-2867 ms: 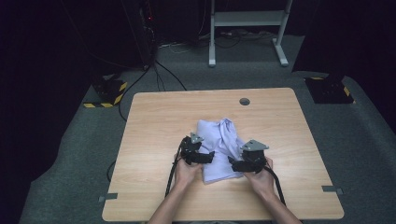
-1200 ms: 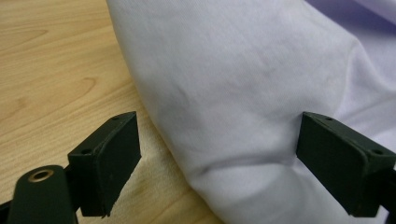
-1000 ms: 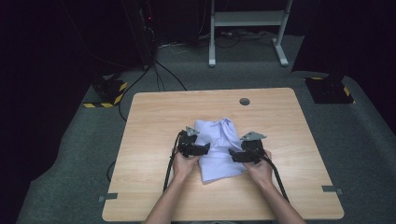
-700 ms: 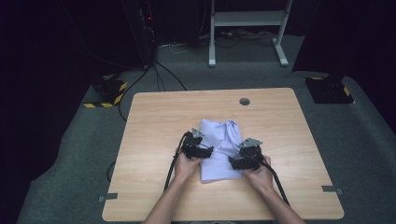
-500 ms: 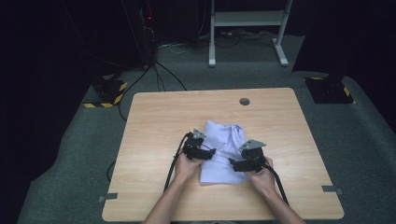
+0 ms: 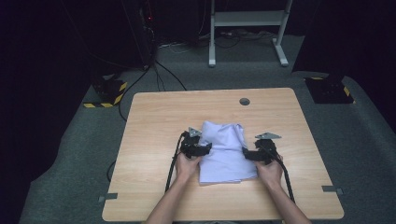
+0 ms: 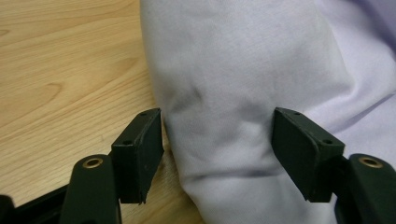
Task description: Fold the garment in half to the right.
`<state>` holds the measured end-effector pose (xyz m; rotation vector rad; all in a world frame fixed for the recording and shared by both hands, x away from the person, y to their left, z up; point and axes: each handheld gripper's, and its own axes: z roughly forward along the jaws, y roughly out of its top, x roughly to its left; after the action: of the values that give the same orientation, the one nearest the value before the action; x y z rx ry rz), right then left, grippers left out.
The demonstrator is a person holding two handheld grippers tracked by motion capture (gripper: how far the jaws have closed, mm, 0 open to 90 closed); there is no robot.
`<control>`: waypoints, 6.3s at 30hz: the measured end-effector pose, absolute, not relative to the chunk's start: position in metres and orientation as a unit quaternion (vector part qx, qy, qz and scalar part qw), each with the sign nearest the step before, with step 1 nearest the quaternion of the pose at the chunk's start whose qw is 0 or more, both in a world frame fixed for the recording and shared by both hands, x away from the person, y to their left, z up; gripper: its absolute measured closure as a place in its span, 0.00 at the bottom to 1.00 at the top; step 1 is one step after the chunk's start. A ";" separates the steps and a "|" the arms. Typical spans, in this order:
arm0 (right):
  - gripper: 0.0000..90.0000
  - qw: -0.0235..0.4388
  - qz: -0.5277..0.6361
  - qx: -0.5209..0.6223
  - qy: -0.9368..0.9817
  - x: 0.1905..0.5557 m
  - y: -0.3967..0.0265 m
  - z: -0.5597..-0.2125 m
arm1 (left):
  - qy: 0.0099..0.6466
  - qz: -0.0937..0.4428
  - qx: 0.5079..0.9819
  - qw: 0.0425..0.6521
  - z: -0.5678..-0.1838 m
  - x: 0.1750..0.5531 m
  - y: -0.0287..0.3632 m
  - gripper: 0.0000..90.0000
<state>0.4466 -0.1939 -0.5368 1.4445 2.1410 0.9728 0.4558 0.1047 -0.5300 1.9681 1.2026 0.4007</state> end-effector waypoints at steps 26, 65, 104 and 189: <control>0.20 0.229 0.358 0.468 0.775 0.448 -0.171 -0.523 | 0.488 0.169 0.749 0.415 -0.524 0.467 0.109 0.27; 0.18 0.204 0.319 0.458 0.804 0.451 -0.168 -0.533 | 0.514 0.150 0.746 0.397 -0.531 0.456 0.103 0.40; 0.19 0.199 0.338 0.451 0.802 0.457 -0.151 -0.535 | 0.504 0.152 0.762 0.377 -0.533 0.471 0.114 0.24; 0.19 0.211 0.312 0.463 0.803 0.474 -0.150 -0.530 | 0.507 0.161 0.760 0.374 -0.519 0.467 0.144 0.21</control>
<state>0.4745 -0.1504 -0.5304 1.2872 2.2308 0.8659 0.4672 0.1440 -0.5189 1.9459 1.2986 0.4127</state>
